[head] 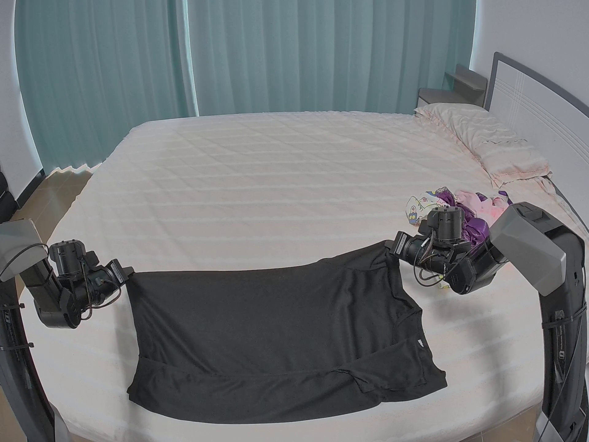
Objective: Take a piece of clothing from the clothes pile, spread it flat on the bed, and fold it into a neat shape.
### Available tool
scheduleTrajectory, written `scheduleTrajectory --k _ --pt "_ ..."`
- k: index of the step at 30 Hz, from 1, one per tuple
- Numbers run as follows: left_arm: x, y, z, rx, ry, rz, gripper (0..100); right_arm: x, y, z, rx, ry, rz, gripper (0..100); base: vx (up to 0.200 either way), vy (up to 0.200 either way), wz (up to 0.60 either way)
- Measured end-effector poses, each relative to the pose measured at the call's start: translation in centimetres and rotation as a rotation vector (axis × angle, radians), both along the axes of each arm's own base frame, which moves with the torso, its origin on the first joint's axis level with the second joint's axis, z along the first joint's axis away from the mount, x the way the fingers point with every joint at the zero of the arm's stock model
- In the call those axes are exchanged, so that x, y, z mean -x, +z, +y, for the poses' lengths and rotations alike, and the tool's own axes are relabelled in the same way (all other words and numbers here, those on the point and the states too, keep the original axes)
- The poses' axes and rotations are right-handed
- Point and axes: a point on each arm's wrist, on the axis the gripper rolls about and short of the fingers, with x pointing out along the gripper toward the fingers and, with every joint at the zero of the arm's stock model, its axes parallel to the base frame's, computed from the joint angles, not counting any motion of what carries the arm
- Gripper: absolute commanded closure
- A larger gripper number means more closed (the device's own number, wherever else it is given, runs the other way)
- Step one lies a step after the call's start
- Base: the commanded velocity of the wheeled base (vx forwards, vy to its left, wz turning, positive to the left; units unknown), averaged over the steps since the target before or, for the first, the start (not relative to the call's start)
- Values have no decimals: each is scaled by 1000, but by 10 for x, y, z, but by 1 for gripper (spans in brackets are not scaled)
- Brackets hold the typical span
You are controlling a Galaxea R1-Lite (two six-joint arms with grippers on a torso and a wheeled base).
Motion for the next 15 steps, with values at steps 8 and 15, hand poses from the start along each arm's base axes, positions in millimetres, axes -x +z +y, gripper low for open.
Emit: scheduleTrajectory --k 8,15 --pt "14 5 -3 -44 -21 9 100 20 8 -10 -15 40 11 100 0 0 0" --pt "29 8 -5 -77 -35 27 100 37 13 -15 -14 69 23 100 0 0 0"
